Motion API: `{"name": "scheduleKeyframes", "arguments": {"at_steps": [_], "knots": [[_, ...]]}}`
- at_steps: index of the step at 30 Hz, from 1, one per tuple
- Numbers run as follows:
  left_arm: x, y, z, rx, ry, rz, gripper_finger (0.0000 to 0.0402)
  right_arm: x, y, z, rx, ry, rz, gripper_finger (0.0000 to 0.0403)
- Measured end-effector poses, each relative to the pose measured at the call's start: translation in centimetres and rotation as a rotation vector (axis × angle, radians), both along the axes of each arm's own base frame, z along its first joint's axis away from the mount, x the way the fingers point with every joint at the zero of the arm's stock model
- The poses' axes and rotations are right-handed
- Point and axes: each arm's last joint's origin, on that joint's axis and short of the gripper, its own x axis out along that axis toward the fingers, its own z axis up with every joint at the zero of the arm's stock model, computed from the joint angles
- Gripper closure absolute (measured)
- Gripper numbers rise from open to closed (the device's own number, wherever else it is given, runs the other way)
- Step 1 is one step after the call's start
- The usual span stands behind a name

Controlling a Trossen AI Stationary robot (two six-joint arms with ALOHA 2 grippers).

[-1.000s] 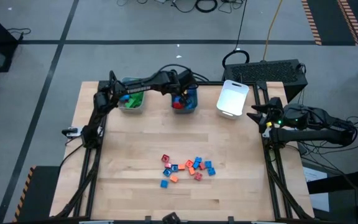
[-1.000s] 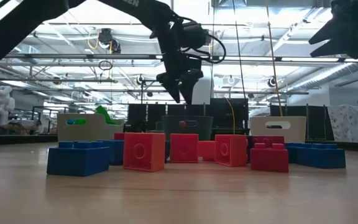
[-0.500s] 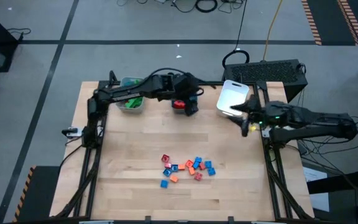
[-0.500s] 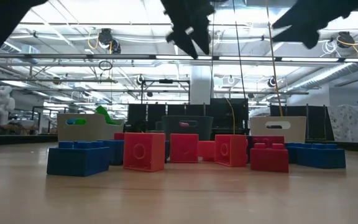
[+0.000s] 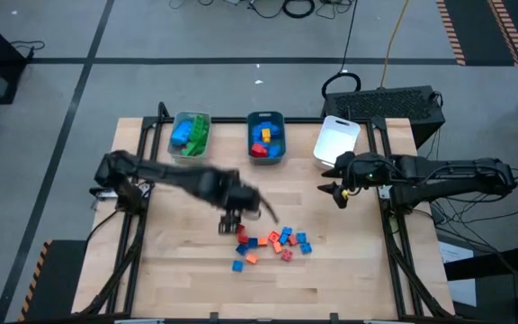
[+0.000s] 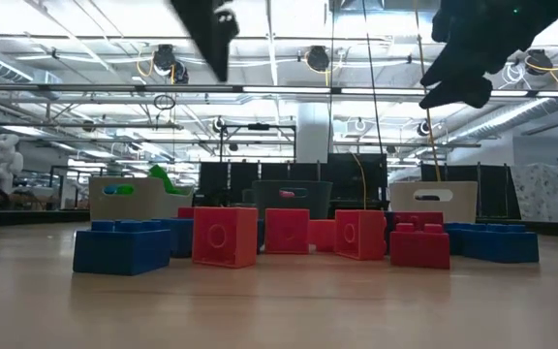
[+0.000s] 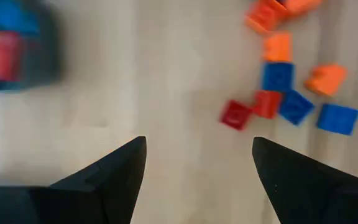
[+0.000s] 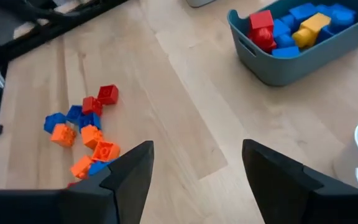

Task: Sort blocks by size
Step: Put the small red 4 stud game piece into the white bin

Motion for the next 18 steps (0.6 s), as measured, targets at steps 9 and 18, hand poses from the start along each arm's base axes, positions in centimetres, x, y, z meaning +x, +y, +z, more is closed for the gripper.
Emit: {"name": "scheduleKeyframes", "arguments": {"at_steps": [9,18], "knots": [[-2.0,-2.6,-8.6,-0.005,-0.025,-0.157,0.0110,0.1,0.0,-0.1,0.050,-0.008,-0.037,0.0165],[-1.9,-2.0,-12.0,-0.050,-0.124,-0.200,0.0110,0.1,0.0,-0.1,0.067,-0.009,-0.050,0.0165]]}}
